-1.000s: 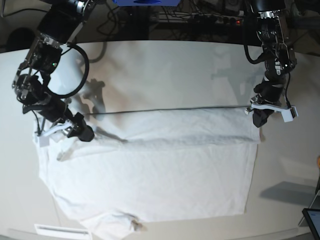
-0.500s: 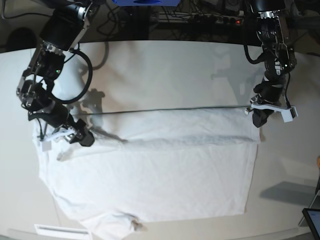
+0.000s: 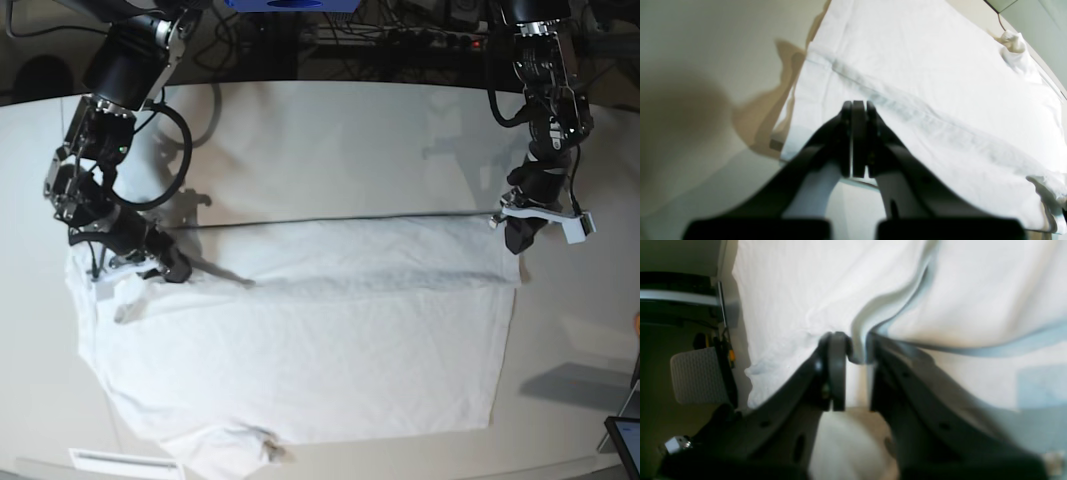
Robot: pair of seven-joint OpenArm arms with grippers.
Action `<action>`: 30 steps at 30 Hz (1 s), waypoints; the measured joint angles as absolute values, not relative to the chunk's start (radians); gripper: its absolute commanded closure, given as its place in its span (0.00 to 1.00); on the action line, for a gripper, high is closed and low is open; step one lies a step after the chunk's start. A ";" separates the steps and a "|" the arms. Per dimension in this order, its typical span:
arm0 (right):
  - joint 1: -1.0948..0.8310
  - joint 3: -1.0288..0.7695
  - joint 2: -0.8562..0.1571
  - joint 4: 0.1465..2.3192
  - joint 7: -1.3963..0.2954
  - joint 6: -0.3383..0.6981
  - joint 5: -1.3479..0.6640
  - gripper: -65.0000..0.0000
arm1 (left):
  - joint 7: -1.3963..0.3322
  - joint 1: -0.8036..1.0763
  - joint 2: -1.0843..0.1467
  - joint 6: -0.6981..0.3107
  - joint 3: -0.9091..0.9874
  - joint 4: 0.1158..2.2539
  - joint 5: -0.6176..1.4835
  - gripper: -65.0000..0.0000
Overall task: Fold the T-shirt properly
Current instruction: 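Reach the right gripper to the sleeve and grasp it, then drag the sleeve inward over the shirt body with the right gripper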
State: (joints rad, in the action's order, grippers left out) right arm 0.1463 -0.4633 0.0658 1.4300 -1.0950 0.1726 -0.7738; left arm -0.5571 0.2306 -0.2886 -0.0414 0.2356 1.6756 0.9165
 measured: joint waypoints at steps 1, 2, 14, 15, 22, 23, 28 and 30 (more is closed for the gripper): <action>0.149 -0.443 0.064 1.430 -1.093 0.173 -0.775 0.92 | -0.557 0.230 -0.288 -0.041 0.236 1.676 0.916 1.00; 0.152 -0.426 0.064 1.430 -1.093 0.173 -0.778 0.92 | -0.557 0.230 -0.288 -0.041 0.236 1.676 0.916 1.00; 0.237 -0.298 0.051 1.324 -1.036 0.174 -0.783 1.00 | -0.557 0.231 -0.289 -0.041 0.236 1.676 0.916 1.00; 0.246 -0.280 0.039 1.305 -1.029 0.174 -0.782 1.00 | -0.558 0.231 -0.289 -0.041 0.236 1.676 0.916 1.00; 0.295 -0.198 -0.009 1.199 -0.934 0.173 -0.781 1.00 | -0.558 0.244 -0.294 -0.041 0.236 1.676 0.916 1.00; 0.307 -0.185 -0.011 1.187 -0.934 0.173 -0.782 1.00 | -0.557 0.244 -0.294 -0.041 0.236 1.676 0.916 1.00; 0.372 -0.159 -0.011 1.146 -0.930 0.174 -0.781 1.00 | -0.557 0.242 -0.294 -0.041 0.236 1.676 0.916 1.00; 0.386 -0.159 -0.011 1.132 -0.922 0.174 -0.781 1.00 | -0.557 0.242 -0.294 -0.041 0.236 1.676 0.916 1.00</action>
